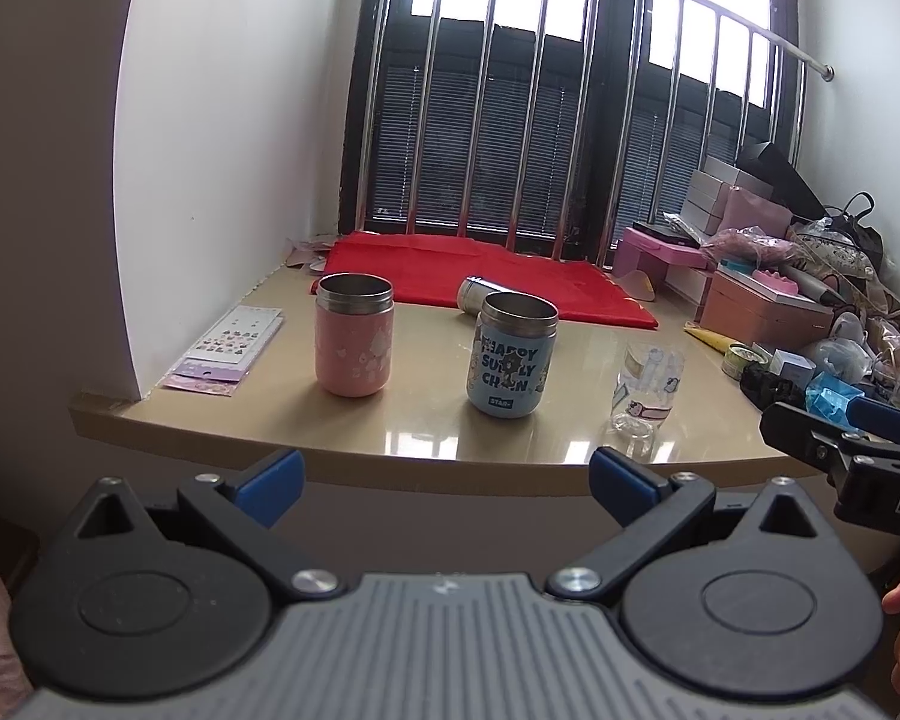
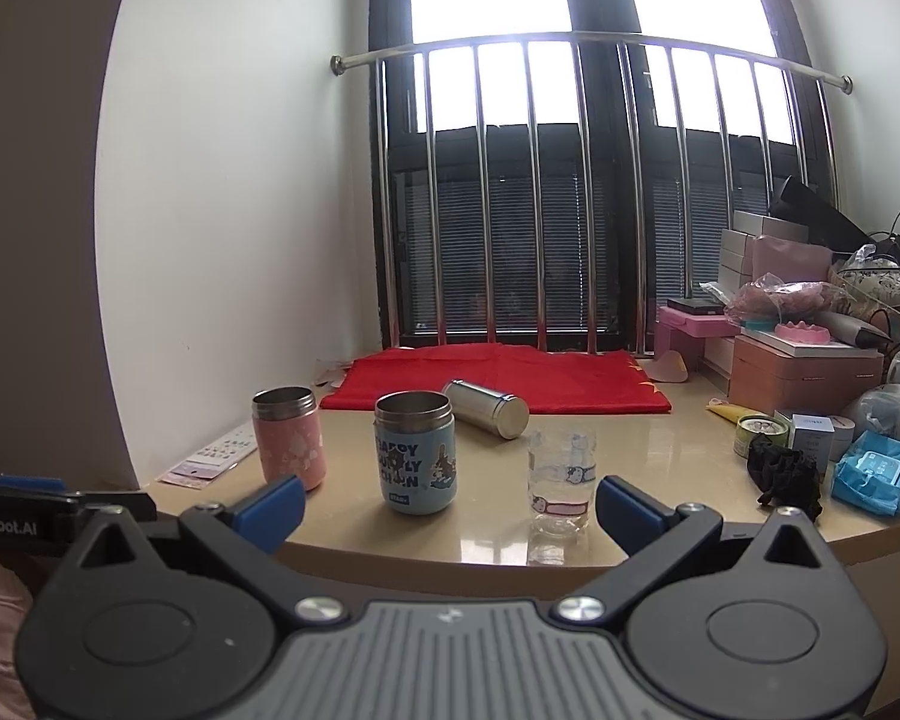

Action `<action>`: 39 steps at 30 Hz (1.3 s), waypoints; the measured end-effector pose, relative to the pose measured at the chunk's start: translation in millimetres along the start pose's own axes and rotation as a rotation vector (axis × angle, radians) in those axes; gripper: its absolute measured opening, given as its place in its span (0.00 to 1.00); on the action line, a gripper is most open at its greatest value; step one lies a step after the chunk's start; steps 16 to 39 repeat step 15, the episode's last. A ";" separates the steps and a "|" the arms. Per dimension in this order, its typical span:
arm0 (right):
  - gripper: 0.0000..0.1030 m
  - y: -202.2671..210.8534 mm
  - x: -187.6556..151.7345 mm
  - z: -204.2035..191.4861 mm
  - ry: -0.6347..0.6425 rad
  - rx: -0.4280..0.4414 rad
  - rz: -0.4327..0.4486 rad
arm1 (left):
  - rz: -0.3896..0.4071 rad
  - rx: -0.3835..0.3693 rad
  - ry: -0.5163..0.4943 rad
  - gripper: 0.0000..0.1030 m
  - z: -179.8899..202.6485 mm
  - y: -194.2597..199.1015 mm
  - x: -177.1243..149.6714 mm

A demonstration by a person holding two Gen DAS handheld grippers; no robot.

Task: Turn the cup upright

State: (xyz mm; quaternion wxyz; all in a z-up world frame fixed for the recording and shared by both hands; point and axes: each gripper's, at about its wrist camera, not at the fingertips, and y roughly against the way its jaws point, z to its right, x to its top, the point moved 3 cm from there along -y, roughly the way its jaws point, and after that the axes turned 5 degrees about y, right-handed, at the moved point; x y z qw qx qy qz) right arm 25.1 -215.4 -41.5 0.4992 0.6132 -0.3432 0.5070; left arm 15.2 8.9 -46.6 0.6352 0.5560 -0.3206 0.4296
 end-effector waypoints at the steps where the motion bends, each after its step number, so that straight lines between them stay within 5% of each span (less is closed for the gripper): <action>1: 1.00 -0.5 0.0 -0.3 0.000 0.000 0.000 | 0.001 0.001 0.000 1.00 0.0 0.0 0.0; 39: 1.00 -0.5 -0.1 -1.7 0.001 0.002 -0.004 | 0.011 -0.017 -0.012 1.00 1.6 1.9 0.3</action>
